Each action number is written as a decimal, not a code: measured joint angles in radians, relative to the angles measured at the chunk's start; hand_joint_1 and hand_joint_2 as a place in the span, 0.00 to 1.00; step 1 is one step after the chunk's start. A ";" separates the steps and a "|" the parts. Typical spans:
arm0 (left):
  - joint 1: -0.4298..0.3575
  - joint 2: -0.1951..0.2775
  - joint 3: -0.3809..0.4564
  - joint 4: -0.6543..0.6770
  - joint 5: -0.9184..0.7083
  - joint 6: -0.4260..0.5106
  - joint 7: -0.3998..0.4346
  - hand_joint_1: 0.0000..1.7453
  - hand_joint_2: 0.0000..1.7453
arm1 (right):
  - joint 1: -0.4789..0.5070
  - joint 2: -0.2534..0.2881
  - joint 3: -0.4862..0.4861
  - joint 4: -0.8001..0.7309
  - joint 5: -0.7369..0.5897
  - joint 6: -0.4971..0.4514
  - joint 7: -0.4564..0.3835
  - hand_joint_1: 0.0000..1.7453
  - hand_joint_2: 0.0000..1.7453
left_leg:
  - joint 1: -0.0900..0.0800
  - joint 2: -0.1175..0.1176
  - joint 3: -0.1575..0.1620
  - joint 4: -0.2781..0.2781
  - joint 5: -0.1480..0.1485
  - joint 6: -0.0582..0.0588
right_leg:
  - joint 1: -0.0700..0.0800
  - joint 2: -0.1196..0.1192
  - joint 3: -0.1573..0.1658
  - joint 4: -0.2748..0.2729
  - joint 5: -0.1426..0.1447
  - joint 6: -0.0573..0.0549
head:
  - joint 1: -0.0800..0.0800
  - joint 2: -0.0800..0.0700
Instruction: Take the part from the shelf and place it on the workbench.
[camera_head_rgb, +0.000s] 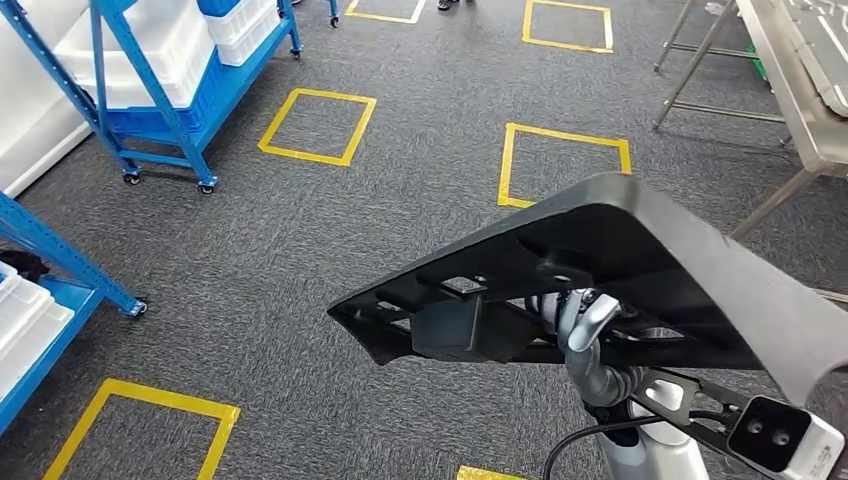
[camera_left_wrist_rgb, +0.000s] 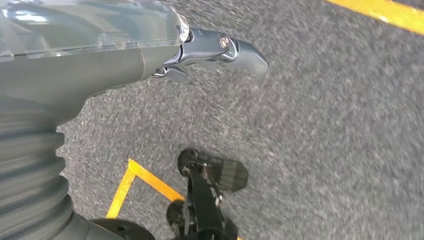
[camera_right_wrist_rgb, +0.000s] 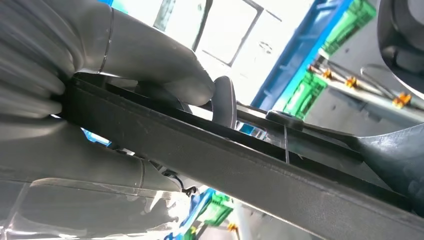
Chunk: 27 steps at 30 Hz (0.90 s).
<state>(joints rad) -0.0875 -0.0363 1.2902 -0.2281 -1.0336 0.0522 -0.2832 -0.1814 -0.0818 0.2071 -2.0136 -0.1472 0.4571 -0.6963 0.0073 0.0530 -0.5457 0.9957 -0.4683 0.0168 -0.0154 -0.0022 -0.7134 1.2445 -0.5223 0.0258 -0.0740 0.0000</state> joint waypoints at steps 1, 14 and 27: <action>-0.001 -0.001 0.000 0.000 0.000 -0.001 -0.003 0.00 1.00 | 0.000 0.000 -0.004 0.003 -0.013 0.005 0.000 1.00 1.00 | 0.000 0.010 0.002 0.001 -0.002 -0.002 | 0.001 -0.017 0.040 -0.073 0.033 -0.001 | 0.000 0.000; 0.003 -0.011 0.000 0.000 -0.001 -0.007 -0.025 0.00 1.00 | 0.015 0.066 -0.039 0.002 -0.038 -0.008 -0.001 1.00 1.00 | 0.003 -0.044 -0.122 0.292 -0.141 -0.050 | 0.013 0.043 0.117 -0.233 0.080 -0.058 | 0.000 0.000; -0.003 -0.017 0.000 0.000 -0.003 0.000 -0.019 0.00 1.00 | 0.013 0.104 -0.048 0.020 -0.033 -0.030 0.000 1.00 1.00 | 0.006 -0.044 -0.004 0.003 -0.001 0.000 | 0.007 0.020 -0.004 -0.004 -0.030 -0.006 | 0.000 0.000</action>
<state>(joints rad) -0.0902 -0.0536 1.2900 -0.2281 -1.0367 0.0519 -0.3024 -0.1683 0.0223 0.1594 -1.9941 -0.1801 0.4270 -0.6962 0.0131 0.0088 -0.5495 0.9992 -0.4692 0.0167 -0.0084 0.0176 -0.7176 1.2406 -0.5526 0.0197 -0.0740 0.0000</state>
